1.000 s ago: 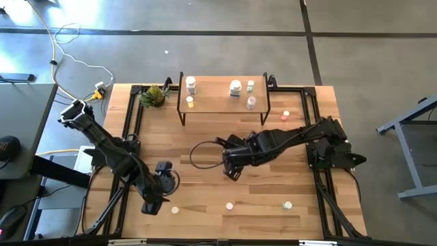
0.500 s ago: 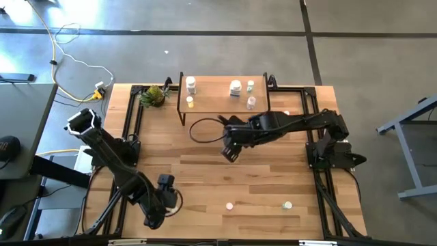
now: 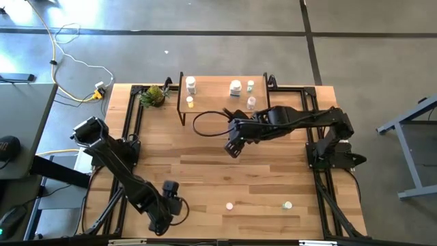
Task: Pick and place medicine bottles onto shelf by color
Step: Put the yellow pill bottle on the shelf
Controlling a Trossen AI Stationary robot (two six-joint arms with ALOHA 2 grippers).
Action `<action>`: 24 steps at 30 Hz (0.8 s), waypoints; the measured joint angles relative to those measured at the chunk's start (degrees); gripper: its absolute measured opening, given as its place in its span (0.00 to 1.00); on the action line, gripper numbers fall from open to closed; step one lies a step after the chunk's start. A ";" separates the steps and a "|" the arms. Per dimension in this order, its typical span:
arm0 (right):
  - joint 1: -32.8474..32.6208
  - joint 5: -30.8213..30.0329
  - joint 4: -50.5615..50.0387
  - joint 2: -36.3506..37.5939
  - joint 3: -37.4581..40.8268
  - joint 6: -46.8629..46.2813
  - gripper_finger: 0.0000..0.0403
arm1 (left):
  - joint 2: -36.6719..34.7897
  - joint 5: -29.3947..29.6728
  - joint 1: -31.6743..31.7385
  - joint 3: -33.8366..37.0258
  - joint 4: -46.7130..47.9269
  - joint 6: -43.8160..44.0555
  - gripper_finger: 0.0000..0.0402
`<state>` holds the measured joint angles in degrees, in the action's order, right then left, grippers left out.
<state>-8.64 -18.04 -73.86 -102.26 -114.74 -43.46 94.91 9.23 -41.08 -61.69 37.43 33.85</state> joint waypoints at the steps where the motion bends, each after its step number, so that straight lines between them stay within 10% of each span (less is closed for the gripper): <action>1: 0.00 0.00 -0.05 0.00 0.00 0.00 0.53 | 0.35 0.00 -0.02 0.00 -0.73 0.02 0.60; 24: 0.00 -0.01 -0.11 0.00 0.00 0.80 0.53 | 2.67 -0.20 0.46 0.00 -1.71 0.94 0.28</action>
<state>-8.64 -18.05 -73.97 -102.26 -114.74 -42.66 97.58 9.04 -40.62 -61.69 35.72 34.79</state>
